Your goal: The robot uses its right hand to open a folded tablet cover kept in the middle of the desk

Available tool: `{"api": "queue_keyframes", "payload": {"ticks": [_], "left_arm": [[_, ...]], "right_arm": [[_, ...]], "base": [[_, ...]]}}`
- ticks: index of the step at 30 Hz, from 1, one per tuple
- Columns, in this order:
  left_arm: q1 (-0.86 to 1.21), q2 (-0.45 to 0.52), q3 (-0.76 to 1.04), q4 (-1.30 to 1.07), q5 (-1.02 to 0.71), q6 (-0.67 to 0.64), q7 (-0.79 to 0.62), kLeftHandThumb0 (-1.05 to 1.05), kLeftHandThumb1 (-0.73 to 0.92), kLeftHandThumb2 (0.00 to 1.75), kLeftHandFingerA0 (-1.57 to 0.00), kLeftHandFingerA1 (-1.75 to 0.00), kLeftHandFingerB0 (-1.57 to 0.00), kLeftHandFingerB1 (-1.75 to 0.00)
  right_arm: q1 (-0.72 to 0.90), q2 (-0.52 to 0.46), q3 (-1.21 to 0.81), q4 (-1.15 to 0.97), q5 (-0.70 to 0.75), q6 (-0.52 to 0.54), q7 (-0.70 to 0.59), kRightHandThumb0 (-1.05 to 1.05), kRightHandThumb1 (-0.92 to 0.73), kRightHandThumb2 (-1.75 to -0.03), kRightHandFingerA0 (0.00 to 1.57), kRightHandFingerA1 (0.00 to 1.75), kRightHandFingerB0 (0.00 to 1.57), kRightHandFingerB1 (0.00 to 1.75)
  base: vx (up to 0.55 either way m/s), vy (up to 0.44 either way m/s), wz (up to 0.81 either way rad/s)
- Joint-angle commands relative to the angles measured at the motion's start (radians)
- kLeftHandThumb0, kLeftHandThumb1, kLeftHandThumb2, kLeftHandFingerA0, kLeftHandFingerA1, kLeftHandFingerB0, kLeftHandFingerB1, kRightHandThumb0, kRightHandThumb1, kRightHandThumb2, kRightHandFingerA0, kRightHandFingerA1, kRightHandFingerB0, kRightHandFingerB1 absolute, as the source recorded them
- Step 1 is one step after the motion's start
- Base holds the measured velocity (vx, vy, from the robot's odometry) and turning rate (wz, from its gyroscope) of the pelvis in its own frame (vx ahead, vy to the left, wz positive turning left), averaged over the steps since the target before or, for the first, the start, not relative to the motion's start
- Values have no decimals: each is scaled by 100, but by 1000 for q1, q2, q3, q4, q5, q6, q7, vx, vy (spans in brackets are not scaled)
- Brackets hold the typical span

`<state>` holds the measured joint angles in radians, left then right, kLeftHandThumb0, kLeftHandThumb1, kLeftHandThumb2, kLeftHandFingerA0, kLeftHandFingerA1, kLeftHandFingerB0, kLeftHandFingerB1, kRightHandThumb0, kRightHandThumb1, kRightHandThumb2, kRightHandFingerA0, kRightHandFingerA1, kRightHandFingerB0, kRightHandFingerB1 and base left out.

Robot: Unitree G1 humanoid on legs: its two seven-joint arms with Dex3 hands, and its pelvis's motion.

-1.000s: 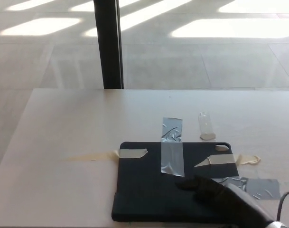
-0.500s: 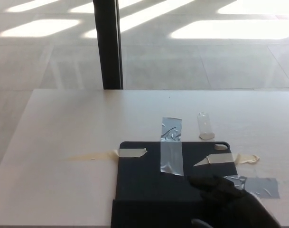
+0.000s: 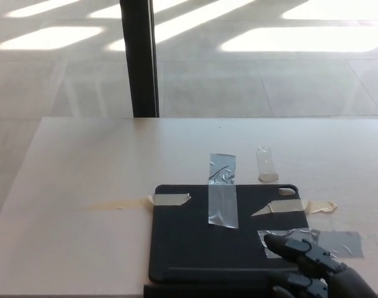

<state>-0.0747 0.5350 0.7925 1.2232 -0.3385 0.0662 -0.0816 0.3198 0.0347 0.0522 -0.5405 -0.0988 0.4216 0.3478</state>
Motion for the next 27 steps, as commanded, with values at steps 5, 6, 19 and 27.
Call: {"api": "queue_keyframes", "payload": {"ticks": [5,6,19,27], "left_arm": [[-16,48,-6,1,-26,-37,-9,-61,41,56,-72,-84,-72,-73],[-18,49,-6,2,-26,-38,-9,-61,41,56,-72,-84,-72,-73],[-13,49,-3,1,-30,-35,-21,-57,40,56,-71,-84,-67,-71],[-11,47,-1,1,-31,-38,-16,-58,40,56,-71,-84,-69,-72]], "right_arm": [[287,112,-289,-168,330,978,158,-74,-55,-90,27,56,17,46],[289,114,-291,-184,320,986,152,-74,-55,-90,27,56,17,46],[294,56,-369,-273,315,1065,196,-70,-70,-59,39,45,28,33],[186,78,-380,-306,304,1123,190,-70,-57,-89,26,54,19,47]], "base": [[0,0,0],[0,0,0],[0,0,0],[0,0,0]]}}
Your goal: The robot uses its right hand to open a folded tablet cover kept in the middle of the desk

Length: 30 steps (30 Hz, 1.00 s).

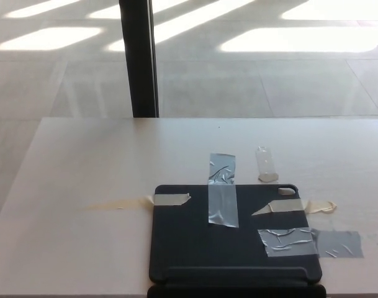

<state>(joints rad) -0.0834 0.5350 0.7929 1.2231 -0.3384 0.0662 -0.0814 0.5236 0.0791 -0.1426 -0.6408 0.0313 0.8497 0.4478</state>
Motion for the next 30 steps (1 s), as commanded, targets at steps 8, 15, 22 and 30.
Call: {"api": "queue_keyframes", "payload": {"ticks": [8,15,22,30], "left_arm": [[12,37,-1,2,-31,-44,-27,-56,40,55,-76,-83,-69,-70],[9,28,-35,-20,-4,-66,-50,-54,42,53,-75,-79,-65,-66],[0,17,-35,-31,-12,-52,-44,-57,40,53,-77,-77,-68,-66],[2,11,-27,-26,-25,-56,-53,-56,40,53,-76,-77,-70,-66]], "right_arm": [[-253,-4,-370,-267,235,598,107,-66,-73,-62,59,46,34,35],[-670,-92,-750,-161,312,506,7,-69,-53,-89,69,64,41,51],[-777,-283,-955,99,258,163,-177,-65,-59,-59,80,54,56,42],[-538,-337,-991,521,81,-272,-309,-77,-62,-59,80,67,44,54]], "base": [[0,0,0],[0,0,0],[0,0,0],[0,0,0]]}}
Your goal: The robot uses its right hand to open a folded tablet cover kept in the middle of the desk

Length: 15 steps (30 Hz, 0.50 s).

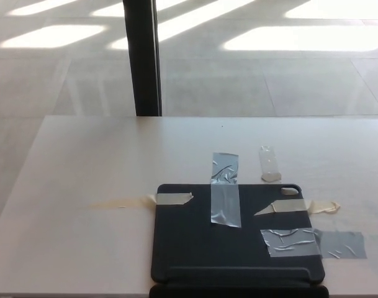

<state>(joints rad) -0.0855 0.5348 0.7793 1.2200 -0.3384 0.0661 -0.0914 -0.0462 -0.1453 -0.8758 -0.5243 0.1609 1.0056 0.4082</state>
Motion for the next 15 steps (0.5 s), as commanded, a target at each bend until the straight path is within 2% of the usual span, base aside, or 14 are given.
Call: {"api": "queue_keyframes", "payload": {"ticks": [1,3,4,5,6,8,9,10,11,12,14,15], "left_arm": [[3,9,-16,-21,-24,-58,-41,-56,40,53,-76,-77,-70,-66],[5,8,-12,-21,-26,-65,-41,-59,40,53,-79,-78,-70,-66],[6,9,-12,-21,-26,-66,-41,-59,40,53,-79,-78,-70,-66],[3,6,-5,-22,-35,-59,-38,-60,39,52,-79,-78,-73,-68],[-3,5,0,-25,-40,-55,-35,-63,38,54,-78,-80,-73,-69],[-30,6,9,-22,-49,-54,-20,-64,39,54,-80,-80,-73,-70],[-37,7,5,-21,-46,-55,-22,-61,40,53,-81,-79,-70,-67],[-59,11,6,-24,-49,-40,-6,-57,41,52,-83,-80,-73,-68],[-66,12,4,-23,-46,-40,-2,-56,41,52,-82,-80,-75,-68],[-69,12,3,-22,-45,-41,3,-56,42,52,-84,-81,-75,-68],[-64,13,5,-21,-45,-42,4,-56,42,52,-84,-81,-75,-68],[-63,14,10,-19,-49,-38,4,-54,41,54,-78,-82,-67,-69]], "right_arm": [[56,-106,-268,474,-63,-483,-303,-77,-62,-59,80,67,44,54],[69,-89,-295,592,-55,-571,-352,-81,-62,-59,73,72,41,58],[69,-90,-294,598,-55,-578,-353,-81,-62,-59,73,72,41,58],[77,-80,-311,632,-50,-610,-373,-79,-46,-92,68,75,40,64],[83,-81,-322,670,-51,-626,-397,-80,-62,-59,70,70,40,58],[75,-93,-371,792,-34,-653,-472,-75,-63,-59,67,69,44,57],[90,-87,-363,792,-46,-666,-479,-73,-65,-59,67,75,39,61],[87,-87,-390,850,-20,-695,-488,-72,-59,-61,77,87,39,62],[89,-85,-397,866,-15,-707,-493,-73,-62,-59,86,106,40,65],[79,-82,-427,890,15,-723,-497,-73,-57,-58,98,115,39,67],[75,-82,-437,907,27,-736,-497,-73,-57,-58,98,115,39,67],[77,-81,-440,914,30,-730,-497,-74,-60,-58,63,97,33,68]], "base": [[0,0,0],[0,0,0],[0,0,0],[0,0,0],[0,0,0],[0,0,0],[0,0,0],[0,0,0],[0,0,0],[0,0,0],[0,0,0],[0,0,0]]}}
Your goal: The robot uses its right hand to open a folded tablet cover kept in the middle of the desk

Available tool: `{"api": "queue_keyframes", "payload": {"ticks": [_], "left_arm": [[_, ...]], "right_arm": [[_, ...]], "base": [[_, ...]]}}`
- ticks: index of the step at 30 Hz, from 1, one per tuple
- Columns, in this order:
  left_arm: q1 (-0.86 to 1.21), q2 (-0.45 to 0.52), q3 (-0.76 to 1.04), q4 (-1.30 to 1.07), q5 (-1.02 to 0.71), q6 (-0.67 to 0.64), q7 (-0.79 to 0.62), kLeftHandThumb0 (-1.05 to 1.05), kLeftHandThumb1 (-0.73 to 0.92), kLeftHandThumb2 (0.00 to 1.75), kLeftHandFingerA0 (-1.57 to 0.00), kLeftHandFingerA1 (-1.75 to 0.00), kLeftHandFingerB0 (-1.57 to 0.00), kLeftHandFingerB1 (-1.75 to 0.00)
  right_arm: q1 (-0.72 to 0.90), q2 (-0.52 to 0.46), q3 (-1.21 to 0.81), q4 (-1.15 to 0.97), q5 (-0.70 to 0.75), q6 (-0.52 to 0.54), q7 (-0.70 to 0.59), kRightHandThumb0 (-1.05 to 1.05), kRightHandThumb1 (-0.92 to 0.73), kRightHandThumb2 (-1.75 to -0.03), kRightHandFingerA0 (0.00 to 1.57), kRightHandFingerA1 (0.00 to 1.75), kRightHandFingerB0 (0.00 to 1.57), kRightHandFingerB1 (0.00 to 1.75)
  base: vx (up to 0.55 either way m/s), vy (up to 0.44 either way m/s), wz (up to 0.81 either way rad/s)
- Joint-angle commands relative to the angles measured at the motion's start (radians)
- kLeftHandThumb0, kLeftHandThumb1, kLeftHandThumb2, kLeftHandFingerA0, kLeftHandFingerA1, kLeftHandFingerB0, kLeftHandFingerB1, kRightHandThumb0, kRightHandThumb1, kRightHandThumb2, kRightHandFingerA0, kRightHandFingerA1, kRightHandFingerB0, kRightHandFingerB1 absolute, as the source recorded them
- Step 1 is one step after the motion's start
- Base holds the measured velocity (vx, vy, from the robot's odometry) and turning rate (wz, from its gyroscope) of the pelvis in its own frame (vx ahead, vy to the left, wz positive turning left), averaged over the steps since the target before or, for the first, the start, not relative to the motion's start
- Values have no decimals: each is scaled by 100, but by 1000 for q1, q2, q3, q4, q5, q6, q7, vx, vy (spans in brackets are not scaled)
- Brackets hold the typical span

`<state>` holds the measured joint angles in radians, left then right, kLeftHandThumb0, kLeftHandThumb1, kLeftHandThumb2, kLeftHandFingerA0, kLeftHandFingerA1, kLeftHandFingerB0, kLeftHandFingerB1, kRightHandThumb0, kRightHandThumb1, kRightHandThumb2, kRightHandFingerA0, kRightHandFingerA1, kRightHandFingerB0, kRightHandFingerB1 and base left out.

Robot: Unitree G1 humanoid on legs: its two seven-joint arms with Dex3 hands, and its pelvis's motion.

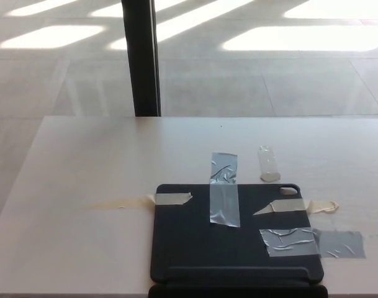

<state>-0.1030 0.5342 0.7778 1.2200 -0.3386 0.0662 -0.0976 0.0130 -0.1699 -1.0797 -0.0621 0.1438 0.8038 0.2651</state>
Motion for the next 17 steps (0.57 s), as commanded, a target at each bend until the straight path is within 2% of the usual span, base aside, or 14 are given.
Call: {"api": "queue_keyframes", "payload": {"ticks": [1,3,4,5,6,7,8,9,10,13,14,15,16,17], "left_arm": [[-43,16,18,-17,-56,-33,9,-54,41,54,-78,-82,-67,-69],[-33,12,19,-22,-56,-33,7,-57,41,54,-75,-81,-64,-70],[-33,12,19,-22,-56,-33,7,-57,41,54,-75,-81,-64,-70],[-30,5,9,-15,-45,-42,11,-59,41,54,-73,-80,-64,-69],[-24,0,8,-13,-43,-45,9,-60,41,53,-73,-81,-64,-69],[-25,1,16,-5,-49,-41,22,-60,40,53,-71,-82,-64,-69],[-31,5,23,-1,-55,-35,29,-59,41,53,-69,-82,-64,-69],[-38,9,30,2,-62,-31,26,-58,41,53,-69,-82,-62,-69],[-46,11,33,-3,-65,-27,33,-58,40,55,-69,-83,-62,-69],[-73,13,49,-12,-79,-10,62,-56,41,55,-70,-82,-72,-73],[-74,10,51,-11,-79,-12,63,-59,29,82,-72,-83,-69,-76],[-83,9,62,-13,-89,-9,66,-59,41,56,-66,-82,-62,-71],[-95,5,80,-14,-107,-4,68,-65,31,84,-69,-84,-44,-67],[-95,5,80,-14,-107,-4,68,-65,31,84,-69,-84,-44,-67]], "right_arm": [[21,-53,-239,455,51,-512,-354,-74,-60,-58,63,97,33,68],[13,-54,-244,495,60,-536,-362,-64,-54,-58,91,128,35,68],[13,-54,-244,495,60,-536,-362,-64,-54,-58,91,128,35,68],[14,-55,-240,523,59,-555,-367,-64,-53,-58,96,139,35,66],[15,-50,-241,515,61,-553,-362,-62,-53,-58,94,130,35,66],[13,-47,-234,517,54,-554,-372,-60,-54,-56,72,104,38,63],[-2,-40,-247,510,68,-549,-381,-58,-40,-84,66,87,38,64],[-20,-46,-253,508,69,-534,-406,-55,-55,-57,62,86,39,59],[-36,-48,-267,510,85,-534,-413,-56,-54,-56,64,92,40,62],[-72,-84,-273,525,75,-496,-473,-58,-58,-58,50,83,41,63],[-83,-81,-287,517,84,-498,-486,-54,-57,-57,50,91,44,66],[-102,-80,-302,507,93,-486,-510,-52,-57,-58,48,92,47,66],[-130,-83,-330,501,113,-470,-544,-50,-54,-55,44,93,46,68],[-130,-83,-330,501,113,-470,-544,-50,-54,-55,44,93,46,68]], "base": [[0,0,0],[0,0,0],[0,0,0],[0,0,0],[0,0,0],[0,0,0],[0,0,0],[0,0,0],[0,0,0],[0,0,0],[0,0,0],[0,0,0],[0,0,0],[0,0,0]]}}
